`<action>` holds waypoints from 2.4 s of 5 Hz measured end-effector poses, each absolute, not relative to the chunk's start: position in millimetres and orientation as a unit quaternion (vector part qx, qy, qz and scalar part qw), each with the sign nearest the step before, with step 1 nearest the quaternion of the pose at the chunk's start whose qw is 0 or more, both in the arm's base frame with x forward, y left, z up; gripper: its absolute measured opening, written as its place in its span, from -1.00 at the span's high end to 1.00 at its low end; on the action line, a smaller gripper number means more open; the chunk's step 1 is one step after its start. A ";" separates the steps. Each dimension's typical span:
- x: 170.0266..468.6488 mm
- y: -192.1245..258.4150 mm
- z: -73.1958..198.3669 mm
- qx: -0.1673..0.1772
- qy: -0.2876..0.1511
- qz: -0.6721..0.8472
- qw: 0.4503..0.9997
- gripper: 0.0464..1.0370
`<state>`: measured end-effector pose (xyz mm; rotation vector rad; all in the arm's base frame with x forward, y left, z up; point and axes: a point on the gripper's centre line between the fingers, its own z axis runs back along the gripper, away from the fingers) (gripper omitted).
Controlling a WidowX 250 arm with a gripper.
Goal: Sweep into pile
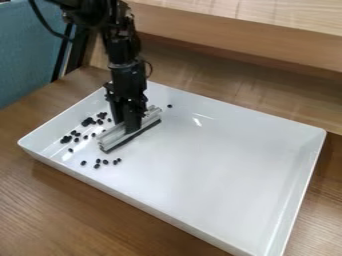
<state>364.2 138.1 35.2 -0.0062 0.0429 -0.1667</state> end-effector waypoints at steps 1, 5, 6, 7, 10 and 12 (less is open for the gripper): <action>359.7 153.7 36.8 0.007 0.000 -0.037 0.999 0.33; 353.7 165.5 35.8 0.015 -0.029 0.037 0.999 0.18; 346.9 168.4 28.2 0.000 -0.001 0.043 0.999 -0.44; 346.3 165.4 28.8 -0.011 0.000 0.045 0.999 -0.89; 349.6 158.9 64.5 -0.021 -0.031 0.043 0.998 -0.93; 352.4 146.3 100.3 -0.027 -0.065 0.025 0.997 -0.93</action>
